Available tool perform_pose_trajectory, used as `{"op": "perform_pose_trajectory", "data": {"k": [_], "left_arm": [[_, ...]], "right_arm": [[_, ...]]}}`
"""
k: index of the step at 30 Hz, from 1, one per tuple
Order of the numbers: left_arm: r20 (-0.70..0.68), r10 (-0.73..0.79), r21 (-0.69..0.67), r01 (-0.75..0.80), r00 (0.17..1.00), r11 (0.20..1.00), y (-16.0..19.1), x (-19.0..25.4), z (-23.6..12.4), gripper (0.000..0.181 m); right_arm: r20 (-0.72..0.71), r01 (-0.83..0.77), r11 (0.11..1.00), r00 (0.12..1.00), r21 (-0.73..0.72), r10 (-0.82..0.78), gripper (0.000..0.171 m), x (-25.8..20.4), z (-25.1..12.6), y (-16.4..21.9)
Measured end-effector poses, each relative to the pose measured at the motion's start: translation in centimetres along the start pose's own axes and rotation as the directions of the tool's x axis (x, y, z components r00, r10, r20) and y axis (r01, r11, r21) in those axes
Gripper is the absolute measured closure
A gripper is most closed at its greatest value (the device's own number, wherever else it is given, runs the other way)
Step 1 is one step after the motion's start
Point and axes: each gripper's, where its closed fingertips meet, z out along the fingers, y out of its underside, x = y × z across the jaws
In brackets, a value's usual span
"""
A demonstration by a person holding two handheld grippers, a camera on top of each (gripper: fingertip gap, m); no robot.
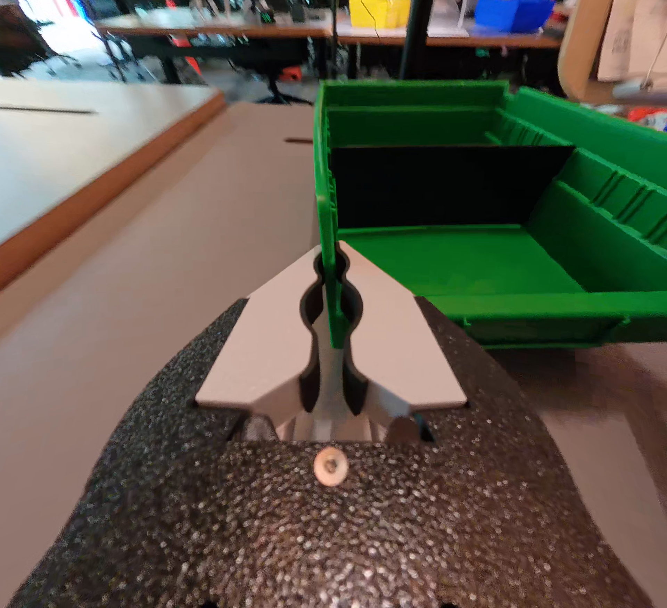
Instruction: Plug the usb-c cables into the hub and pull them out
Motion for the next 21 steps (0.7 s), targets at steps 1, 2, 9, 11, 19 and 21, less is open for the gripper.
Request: {"op": "perform_pose_trajectory", "data": {"k": [1, 2, 9, 11, 19, 21], "left_arm": [[0.019, -0.008, 0.034, 0.008, 1.000, 0.999, -0.9, -0.3, -0.6, 0.181], [0.009, -0.048, 0.050, 0.047, 0.999, 0.998, -1.7, -0.3, -1.1, 0.181], [-0.039, -0.014, 0.408, 0.029, 0.999, 0.912, -11.7, 4.9, -9.0, 0.180], [-0.086, 0.016, 0.478, 0.027, 0.996, 0.878, -13.3, 8.6, -11.3, 0.180], [-0.422, 0.059, 0.467, 0.161, 0.905, 0.870, -14.3, 29.8, -14.5, 0.175], [-0.501, 0.099, 0.441, 0.156, 0.860, 0.884, -14.2, 36.4, -15.0, 0.174]], "right_arm": [[0.016, 0.016, 0.999, 1.000, 0.032, -0.017, 0.171, -0.4, -0.5, -1.2], [0.024, 0.027, 0.998, 0.999, 0.056, -0.029, 0.171, -0.4, -0.9, -2.3], [0.021, 0.102, 0.907, 0.992, 0.409, -0.121, 0.170, 4.0, -9.1, -12.3], [-0.004, 0.089, 0.869, 0.995, 0.487, -0.099, 0.171, 7.5, -11.8, -14.4], [-0.243, 0.111, 0.827, 0.970, 0.551, 0.032, 0.171, 27.9, -21.1, -15.8], [-0.283, 0.061, 0.841, 0.952, 0.538, 0.112, 0.171, 34.1, -22.8, -14.5]]}}
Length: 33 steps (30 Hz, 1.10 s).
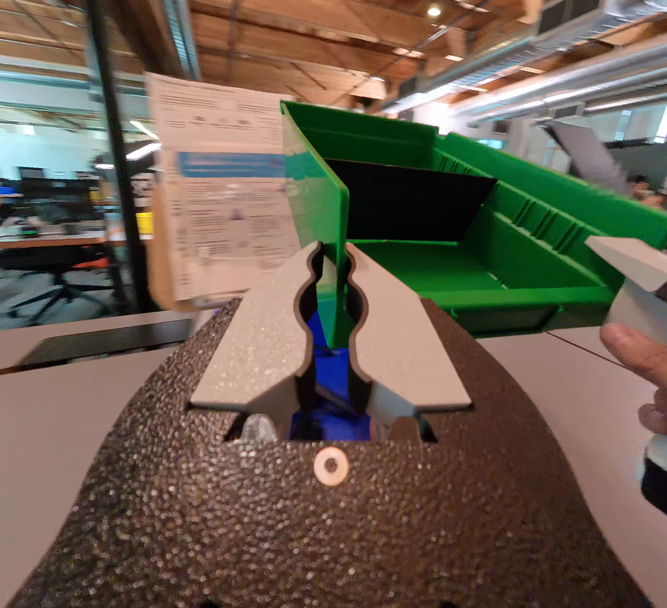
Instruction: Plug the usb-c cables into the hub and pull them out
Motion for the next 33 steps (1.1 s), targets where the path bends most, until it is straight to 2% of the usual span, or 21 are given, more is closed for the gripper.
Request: {"op": "perform_pose_trajectory", "data": {"k": [5, 9, 15, 17, 20, 22, 24, 25, 27, 29, 31, 32, 33], "left_arm": [[-0.153, 0.008, -0.056, -0.017, 0.988, 0.998, 3.4, 12.6, 5.6, 0.171], [-0.191, 0.024, -0.155, -0.054, 0.981, 0.986, 9.3, 18.1, 9.1, 0.173], [-0.137, -0.019, -0.345, -0.030, 0.990, 0.938, 18.3, 18.8, 11.6, 0.176], [-0.129, -0.015, -0.399, -0.038, 0.991, 0.916, 20.6, 18.2, 11.8, 0.176], [-0.129, -0.059, -0.458, -0.007, 0.990, 0.889, 22.1, 17.7, 12.0, 0.175], [-0.195, -0.100, -0.531, -0.019, 0.976, 0.847, 22.7, 18.5, 11.3, 0.158], [-0.278, -0.121, -0.568, -0.062, 0.953, 0.820, 21.4, 19.4, 9.1, 0.134], [-0.331, -0.125, -0.549, -0.083, 0.935, 0.832, 19.7, 19.7, 7.8, 0.125], [-0.428, -0.105, -0.463, -0.118, 0.898, 0.878, 15.5, 18.9, 4.9, 0.127], [-0.435, -0.118, -0.374, -0.060, 0.893, 0.926, 10.6, 15.5, 2.2, 0.135], [-0.411, -0.083, -0.265, -0.032, 0.908, 0.964, 6.8, 10.4, 0.4, 0.140], [-0.333, -0.010, -0.262, -0.083, 0.943, 0.962, 6.7, 6.6, 0.3, 0.138], [-0.232, 0.068, -0.298, -0.138, 0.970, 0.945, 7.4, 2.2, 0.4, 0.127]], "right_arm": [[-0.142, -0.124, 0.987, 0.984, -0.103, 0.108, 0.171, 13.5, -0.3, 3.9], [-0.227, -0.126, 0.972, 0.971, -0.199, 0.080, 0.171, 20.3, 0.1, 7.6], [-0.206, -0.025, 0.919, 0.977, -0.394, -0.061, 0.171, 23.1, 2.6, 13.6], [-0.185, 0.010, 0.913, 0.978, -0.409, -0.093, 0.171, 23.1, 3.4, 14.8], [-0.186, 0.046, 0.905, 0.973, -0.424, -0.137, 0.170, 23.0, 4.6, 15.6], [-0.196, 0.047, 0.874, 0.967, -0.484, -0.160, 0.168, 23.4, 4.9, 16.8], [-0.171, 0.088, 0.856, 0.964, -0.509, -0.201, 0.156, 23.3, 5.2, 17.0], [-0.139, 0.134, 0.852, 0.962, -0.507, -0.234, 0.140, 23.0, 5.1, 16.6], [-0.154, 0.206, 0.855, 0.938, -0.476, -0.311, 0.122, 23.3, 4.3, 14.7], [-0.169, 0.245, 0.867, 0.923, -0.434, -0.346, 0.110, 22.9, 3.2, 12.2], [-0.133, 0.276, 0.886, 0.929, -0.372, -0.345, 0.110, 21.1, 2.5, 10.1], [-0.100, 0.288, 0.895, 0.935, -0.342, -0.339, 0.110, 19.6, 2.3, 9.4], [-0.064, 0.297, 0.902, 0.941, -0.314, -0.332, 0.110, 18.1, 2.1, 8.8]]}}
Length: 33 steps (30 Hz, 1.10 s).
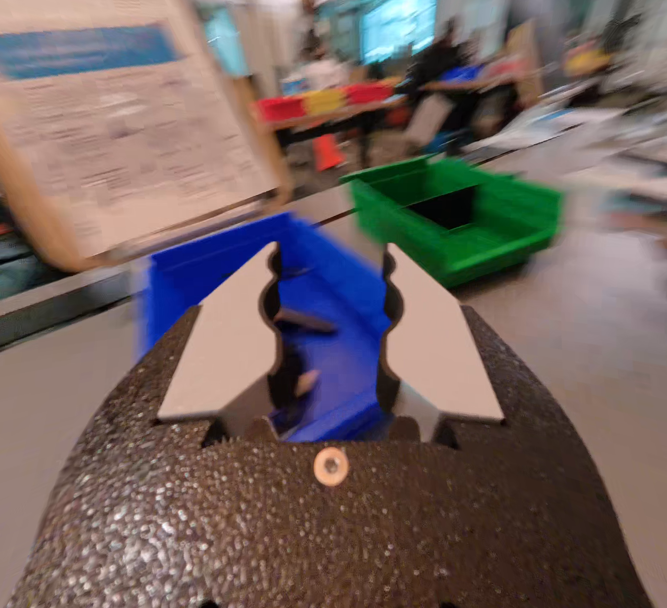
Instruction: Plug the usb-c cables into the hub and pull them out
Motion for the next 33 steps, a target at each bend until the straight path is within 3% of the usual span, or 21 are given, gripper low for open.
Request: {"op": "perform_pose_trajectory", "data": {"k": [2, 5, 6, 9, 11, 12, 13, 15, 19, 27, 29, 31, 33], "left_arm": [[0.180, 0.019, -0.151, 0.009, 0.984, 0.989, 3.8, -7.2, -1.0, 0.102], [0.208, -0.092, -0.362, 0.163, 0.974, 0.918, 10.3, -11.0, -1.9, 0.080], [0.187, -0.126, -0.396, 0.192, 0.974, 0.898, 11.8, -11.0, -2.0, 0.081], [0.117, -0.132, -0.407, 0.169, 0.984, 0.898, 14.4, -10.6, -2.0, 0.132], [0.134, -0.043, -0.375, 0.091, 0.990, 0.923, 14.4, -11.4, -2.5, 0.168], [0.179, 0.038, -0.385, 0.034, 0.983, 0.922, 14.4, -12.7, -3.1, 0.176], [0.219, 0.093, -0.394, 0.001, 0.971, 0.919, 14.5, -14.1, -3.6, 0.178], [0.257, 0.008, -0.360, 0.088, 0.966, 0.929, 14.7, -16.4, -4.9, 0.180], [0.327, -0.137, -0.320, 0.246, 0.935, 0.915, 15.5, -21.8, -8.4, 0.180], [0.538, -0.119, -0.294, 0.318, 0.835, 0.901, 17.0, -30.6, -16.7, 0.181], [0.525, -0.097, -0.310, 0.296, 0.845, 0.903, 17.4, -32.2, -17.9, 0.180], [0.455, -0.087, -0.371, 0.277, 0.886, 0.886, 17.6, -32.3, -18.4, 0.165], [0.469, -0.064, -0.402, 0.277, 0.881, 0.873, 16.5, -33.2, -19.8, 0.150]], "right_arm": [[0.095, 0.003, 0.999, 0.995, 0.038, -0.006, 0.111, -3.1, -0.5, -1.4], [0.261, -0.023, 1.000, 0.965, 0.000, 0.023, 0.110, -8.7, -0.7, -2.2], [0.301, -0.033, 0.999, 0.953, 0.002, 0.031, 0.110, -10.6, -0.8, -2.4], [0.402, -0.014, 1.000, 0.916, 0.001, 0.012, 0.113, -16.2, -1.2, -2.2], [0.457, 0.004, 1.000, 0.889, -0.024, 0.007, 0.112, -19.5, -1.7, -1.7], [0.474, -0.001, 1.000, 0.881, -0.029, 0.014, 0.113, -20.8, -2.0, -1.7], [0.485, -0.009, 1.000, 0.875, -0.024, 0.019, 0.114, -21.9, -2.2, -1.7], [0.499, 0.004, 1.000, 0.867, -0.011, 0.002, 0.117, -23.7, -2.4, -1.5], [0.506, 0.064, 0.998, 0.861, -0.005, -0.053, 0.117, -26.1, -2.1, -0.6], [0.597, 0.030, 0.996, 0.799, 0.081, -0.073, 0.117, -31.6, -0.3, -1.5], [0.647, 0.029, 0.996, 0.758, 0.087, -0.079, 0.114, -33.4, 0.4, -2.1], [0.707, 0.011, 0.997, 0.704, 0.083, -0.067, 0.110, -35.1, 1.0, -2.6], [0.739, -0.014, 0.996, 0.671, 0.087, -0.055, 0.106, -35.8, 1.4, -2.8]]}}
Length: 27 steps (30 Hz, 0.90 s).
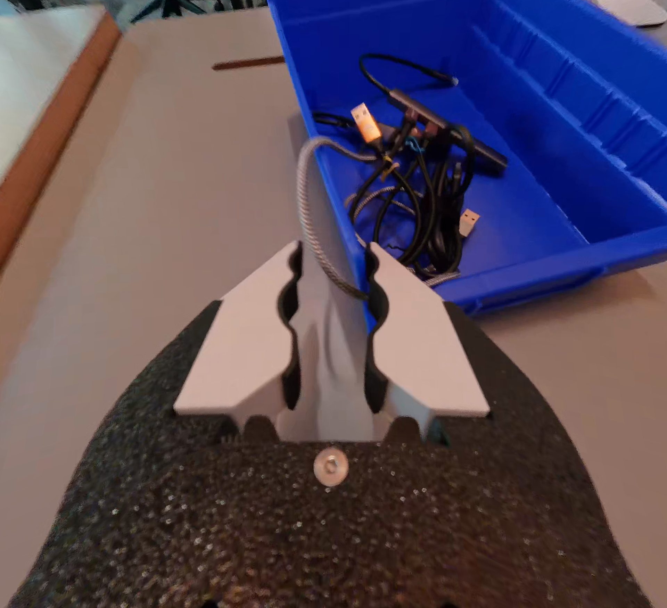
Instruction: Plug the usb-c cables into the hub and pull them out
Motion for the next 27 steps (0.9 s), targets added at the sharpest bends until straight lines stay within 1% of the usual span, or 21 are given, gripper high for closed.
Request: {"op": "perform_pose_trajectory", "data": {"k": [2, 4, 5, 6, 7, 8, 9, 10, 11, 13, 14, 15, 16, 17, 18, 19, 20, 22, 23, 25, 27], "left_arm": [[0.037, 0.025, 0.058, -0.028, 0.999, 0.998, -2.7, -0.8, -2.2, 0.145], [0.054, 0.094, 0.157, -0.101, 0.994, 0.982, -6.3, 0.2, -4.2, 0.140], [0.045, 0.154, 0.176, -0.160, 0.987, 0.971, -7.8, 1.3, -4.6, 0.143], [0.016, 0.238, 0.165, -0.237, 0.971, 0.957, -9.0, 2.9, -4.4, 0.142], [-0.033, 0.348, 0.139, -0.340, 0.937, 0.930, -9.7, 4.9, -3.7, 0.140], [-0.088, 0.468, 0.111, -0.458, 0.879, 0.882, -10.3, 7.0, -2.7, 0.136], [-0.151, 0.585, 0.082, -0.579, 0.797, 0.811, -10.3, 8.9, -1.4, 0.129], [-0.234, 0.684, 0.058, -0.693, 0.691, 0.719, -9.8, 10.8, 0.1, 0.122], [-0.325, 0.752, 0.047, -0.785, 0.573, 0.618, -8.9, 12.4, 1.5, 0.113], [-0.464, 0.811, 0.012, -0.913, 0.356, 0.408, -7.0, 13.7, 4.5, 0.110], [-0.537, 0.802, -0.010, -0.953, 0.261, 0.303, -5.8, 13.7, 5.7, 0.110], [-0.602, 0.775, -0.027, -0.975, 0.192, 0.220, -4.8, 13.4, 6.8, 0.111], [-0.663, 0.735, -0.043, -0.988, 0.140, 0.150, -3.9, 13.0, 7.7, 0.116], [-0.709, 0.698, -0.047, -0.994, 0.100, 0.094, -3.2, 12.6, 8.6, 0.120], [-0.714, 0.696, -0.048, -0.997, 0.076, 0.059, -3.3, 12.1, 9.8, 0.119], [-0.701, 0.709, -0.060, -0.997, 0.081, 0.055, -3.6, 11.8, 11.0, 0.120], [-0.717, 0.690, -0.067, -0.995, 0.099, 0.074, -3.6, 11.9, 11.6, 0.124], [-0.759, 0.640, -0.055, -0.991, 0.122, 0.124, -3.2, 12.5, 12.3, 0.126], [-0.764, 0.631, -0.058, -0.989, 0.130, 0.133, -3.0, 12.5, 12.7, 0.128], [-0.762, 0.633, -0.081, -0.989, 0.139, 0.121, -2.6, 12.0, 13.4, 0.133], [-0.749, 0.647, -0.085, -0.989, 0.143, 0.120, -2.3, 11.6, 14.0, 0.149]], "right_arm": [[0.006, -0.015, 0.999, 1.000, 0.041, 0.015, 0.104, 0.0, -0.2, 0.0], [-0.008, -0.040, 0.997, 0.999, 0.069, 0.041, 0.104, 0.3, -0.7, -0.1], [-0.003, -0.039, 0.996, 0.999, 0.074, 0.040, 0.104, 0.2, -0.9, -0.3], [0.001, -0.019, 0.997, 1.000, 0.079, 0.018, 0.104, 0.0, -1.0, -0.3], [0.002, 0.008, 0.997, 1.000, 0.077, -0.008, 0.104, -0.1, -1.2, -0.1], [0.001, 0.030, 0.997, 1.000, 0.066, -0.030, 0.103, -0.1, -1.3, 0.2], [0.007, 0.043, 0.997, 0.999, 0.057, -0.043, 0.102, -0.2, -1.3, 0.4], [0.015, 0.045, 0.997, 0.999, 0.056, -0.045, 0.101, -0.3, -1.4, 0.5], [0.025, 0.039, 0.997, 0.999, 0.062, -0.041, 0.100, -0.5, -1.5, 0.5], [0.054, 0.031, 0.997, 0.998, 0.071, -0.035, 0.100, -0.9, -1.6, 0.6], [0.069, 0.033, 0.997, 0.997, 0.068, -0.038, 0.100, -1.1, -1.7, 0.7], [0.083, 0.040, 0.997, 0.995, 0.061, -0.045, 0.100, -1.4, -1.7, 0.8], [0.099, 0.051, 0.997, 0.993, 0.054, -0.057, 0.100, -1.6, -1.7, 1.0], [0.114, 0.067, 0.997, 0.991, 0.047, -0.072, 0.100, -1.9, -1.7, 1.1], [0.125, 0.083, 0.996, 0.988, 0.039, -0.087, 0.100, -2.0, -1.7, 1.4], [0.129, 0.093, 0.995, 0.987, 0.029, -0.096, 0.100, -2.1, -1.7, 1.6], [0.129, 0.098, 0.995, 0.987, 0.023, -0.100, 0.100, -2.1, -1.6, 1.7], [0.142, 0.098, 0.995, 0.985, 0.023, -0.100, 0.100, -2.3, -1.6, 1.8], [0.144, 0.094, 0.995, 0.985, 0.024, -0.096, 0.100, -2.4, -1.6, 1.7], [0.150, 0.090, 0.996, 0.984, 0.028, -0.093, 0.100, -2.5, -1.6, 1.6], [0.147, 0.098, 0.995, 0.984, 0.030, -0.102, 0.100, -2.5, -1.6, 1.6]]}}
